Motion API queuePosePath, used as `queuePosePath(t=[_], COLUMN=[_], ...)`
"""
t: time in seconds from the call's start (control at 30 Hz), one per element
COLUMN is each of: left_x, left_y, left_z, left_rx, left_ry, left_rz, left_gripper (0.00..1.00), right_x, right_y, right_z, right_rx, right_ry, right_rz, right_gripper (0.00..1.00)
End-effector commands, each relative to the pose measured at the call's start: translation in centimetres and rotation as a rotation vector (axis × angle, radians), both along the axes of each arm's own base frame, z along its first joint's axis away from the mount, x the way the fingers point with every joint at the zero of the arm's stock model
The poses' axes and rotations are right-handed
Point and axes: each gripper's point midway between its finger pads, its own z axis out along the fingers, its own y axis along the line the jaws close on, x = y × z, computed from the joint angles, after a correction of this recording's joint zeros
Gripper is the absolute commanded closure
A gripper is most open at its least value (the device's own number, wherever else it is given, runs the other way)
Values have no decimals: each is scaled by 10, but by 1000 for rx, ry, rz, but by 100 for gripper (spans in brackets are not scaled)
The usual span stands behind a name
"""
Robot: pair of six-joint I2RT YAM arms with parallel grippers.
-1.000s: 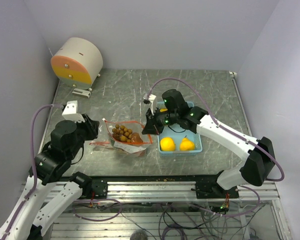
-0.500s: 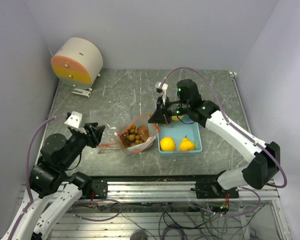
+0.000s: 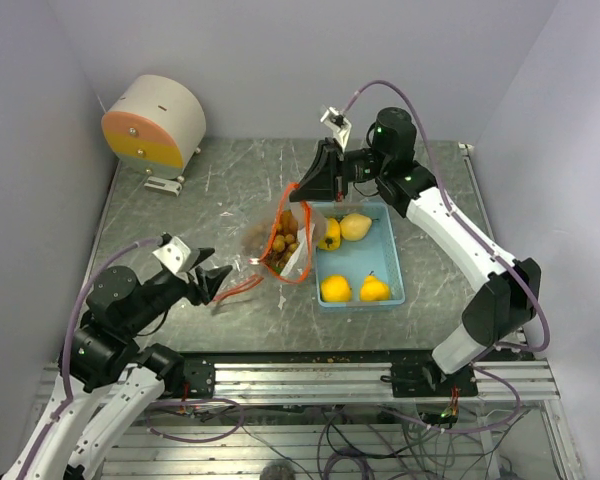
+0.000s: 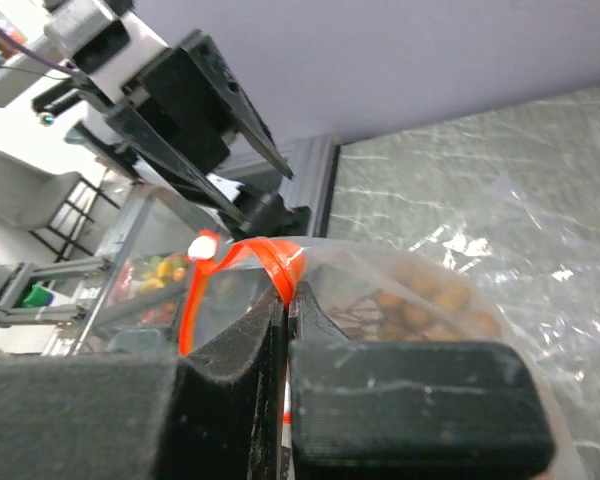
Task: Place the food in the zip-top bag and seal the zipper
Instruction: Adjust the zipper food storage bag at the center of the board.
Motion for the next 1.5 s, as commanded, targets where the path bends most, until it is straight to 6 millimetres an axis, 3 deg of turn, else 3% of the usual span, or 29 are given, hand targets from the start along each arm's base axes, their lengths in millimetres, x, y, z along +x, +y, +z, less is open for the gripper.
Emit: queuePosePath(t=[0.0, 0.1, 0.17, 0.37, 0.57, 0.77, 1.0, 1.23, 1.33, 1.47], left_x=[-11, -10, -8, 7, 2, -10, -31, -36, -45, -42], left_y=[-22, -28, -31, -17, 3, -4, 4, -16, -30, -40], left_z=[13, 18, 22, 40, 57, 63, 77, 68, 68, 67], left_rx=[58, 88, 110, 163, 166, 166, 177, 160, 136, 116], left_ry=[-127, -151, -179, -325, -446, -488, -571, -553, -559, -537], left_rz=[-180, -224, -243, -144, -53, -119, -134, -252, -353, -401], left_gripper=[36, 25, 13, 0, 0, 3, 6, 7, 8, 10], right_x=[-17, -8, -4, -19, -31, -40, -54, -57, -61, -63], right_y=[-3, 2, 5, -1, -8, -14, -21, -23, -25, -26], right_z=[49, 52, 52, 58, 62, 59, 55, 48, 52, 57], right_rx=[96, 93, 93, 120, 122, 123, 133, 126, 134, 145], right_ry=[-24, -7, 14, 9, -30, -36, -67, -30, -42, -54], right_rz=[127, 122, 125, 201, 246, 273, 301, 316, 316, 317], right_gripper=[100, 100, 100, 100, 100, 100, 100, 100, 100, 100])
